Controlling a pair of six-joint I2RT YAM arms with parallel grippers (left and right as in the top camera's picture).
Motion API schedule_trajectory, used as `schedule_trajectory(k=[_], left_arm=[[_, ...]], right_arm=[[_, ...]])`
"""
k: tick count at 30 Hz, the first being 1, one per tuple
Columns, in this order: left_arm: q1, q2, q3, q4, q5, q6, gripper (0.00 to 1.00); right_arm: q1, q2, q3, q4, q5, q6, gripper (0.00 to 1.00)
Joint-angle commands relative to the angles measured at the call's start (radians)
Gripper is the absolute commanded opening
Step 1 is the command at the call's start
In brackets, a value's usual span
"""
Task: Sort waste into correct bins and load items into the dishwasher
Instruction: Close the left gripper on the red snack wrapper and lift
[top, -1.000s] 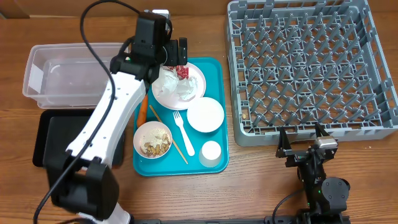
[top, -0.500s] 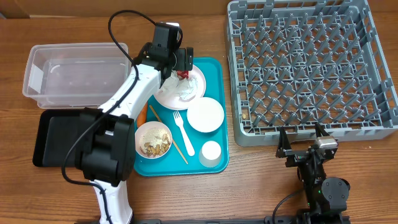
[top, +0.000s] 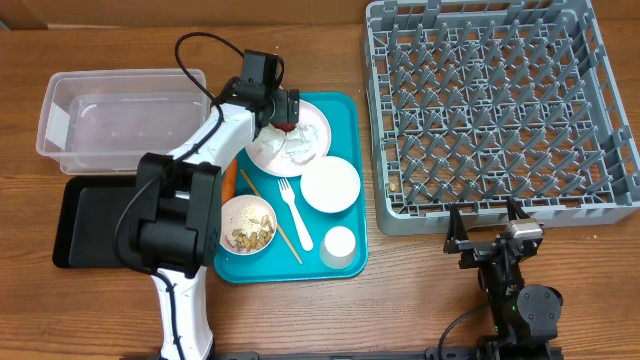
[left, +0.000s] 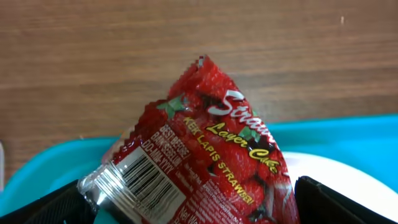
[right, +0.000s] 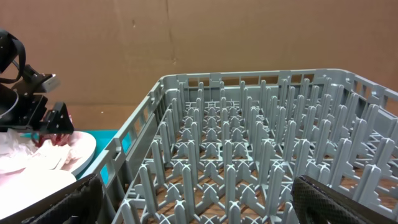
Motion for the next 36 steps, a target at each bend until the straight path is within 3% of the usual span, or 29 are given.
schedule_trajectory(k=[1,4,9,14,21,25,28,31,36], left_arm=[[0.002,0.0,0.022,0.046,0.023,0.019,0.97],[-0.001,-0.01,0.023,0.088,0.066,0.019,0.85],[-0.001,-0.034,0.023,0.106,0.077,0.019,0.49],[-0.001,-0.043,0.023,0.097,0.077,0.019,0.5],[-0.001,-0.043,0.023,0.088,0.077,0.019,0.59],[-0.001,-0.043,0.023,0.087,0.106,0.019,0.54],[-0.001,-0.043,0.023,0.086,0.12,0.019,0.42],[-0.001,-0.043,0.023,0.085,0.118,0.019,0.41],[-0.001,-0.043,0.023,0.081,0.119,0.019,0.29]], right_arm=[[-0.002,-0.01,-0.01,0.008,0.001,-0.004,1.0],[-0.002,-0.01,-0.01,0.008,0.001,-0.004,1.0],[-0.002,-0.01,-0.01,0.008,0.001,-0.004,1.0],[-0.002,-0.01,-0.01,0.008,0.001,-0.004,1.0],[-0.002,-0.01,-0.01,0.008,0.001,-0.004,1.0],[-0.002,-0.01,-0.01,0.008,0.001,-0.004,1.0],[-0.002,-0.01,-0.01,0.008,0.001,-0.004,1.0],[-0.002,-0.01,-0.01,0.008,0.001,-0.004,1.0],[-0.002,-0.01,-0.01,0.008,0.001,-0.004,1.0]])
